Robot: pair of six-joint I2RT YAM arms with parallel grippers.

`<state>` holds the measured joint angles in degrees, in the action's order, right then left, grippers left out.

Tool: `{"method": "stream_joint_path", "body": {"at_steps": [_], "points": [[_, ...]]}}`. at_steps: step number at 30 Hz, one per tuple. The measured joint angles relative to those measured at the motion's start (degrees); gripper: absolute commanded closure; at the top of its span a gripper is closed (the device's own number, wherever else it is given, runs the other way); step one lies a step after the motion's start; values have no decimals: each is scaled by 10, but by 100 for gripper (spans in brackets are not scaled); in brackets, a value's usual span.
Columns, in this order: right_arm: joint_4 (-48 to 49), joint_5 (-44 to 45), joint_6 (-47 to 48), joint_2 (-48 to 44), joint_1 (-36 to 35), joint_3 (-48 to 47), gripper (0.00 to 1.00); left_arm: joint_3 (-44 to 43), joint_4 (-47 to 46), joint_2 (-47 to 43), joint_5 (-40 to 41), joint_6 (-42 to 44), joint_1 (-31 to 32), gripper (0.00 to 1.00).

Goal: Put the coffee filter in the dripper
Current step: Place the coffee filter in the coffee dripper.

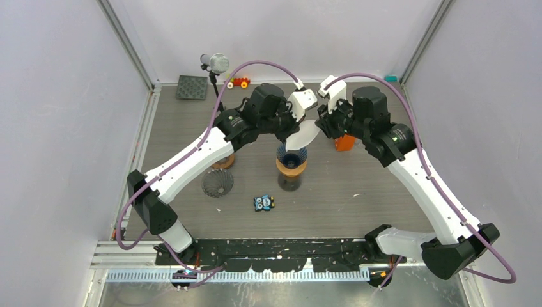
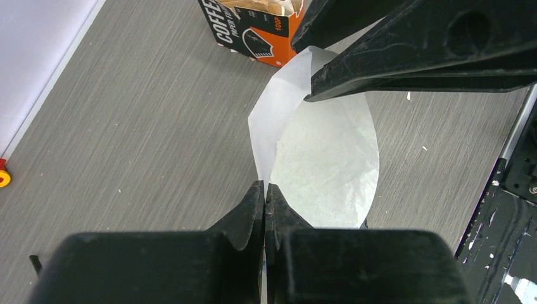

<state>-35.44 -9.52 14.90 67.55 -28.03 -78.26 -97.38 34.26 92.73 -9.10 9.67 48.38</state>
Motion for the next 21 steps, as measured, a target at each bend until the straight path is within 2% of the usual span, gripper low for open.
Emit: {"method": "stream_joint_path", "body": {"at_steps": [3, 10, 12, 17, 21], "points": [[-2, -3, 0, 0, 0, 2, 83, 0, 0, 0, 0, 0, 0, 100], [-1, -7, -6, -1, 0, 11, 99, 0, -1, -2, 3, 0, 0, 100], [0, -8, -10, -1, 0, 14, 99, 0, -1, -3, 5, -1, 0, 100], [3, -10, -31, -2, 0, 15, 100, 0, -3, -8, 10, -3, 0, 86], [9, -5, -64, -2, 0, 17, 100, 0, -9, -13, 16, -9, 0, 70]]}}
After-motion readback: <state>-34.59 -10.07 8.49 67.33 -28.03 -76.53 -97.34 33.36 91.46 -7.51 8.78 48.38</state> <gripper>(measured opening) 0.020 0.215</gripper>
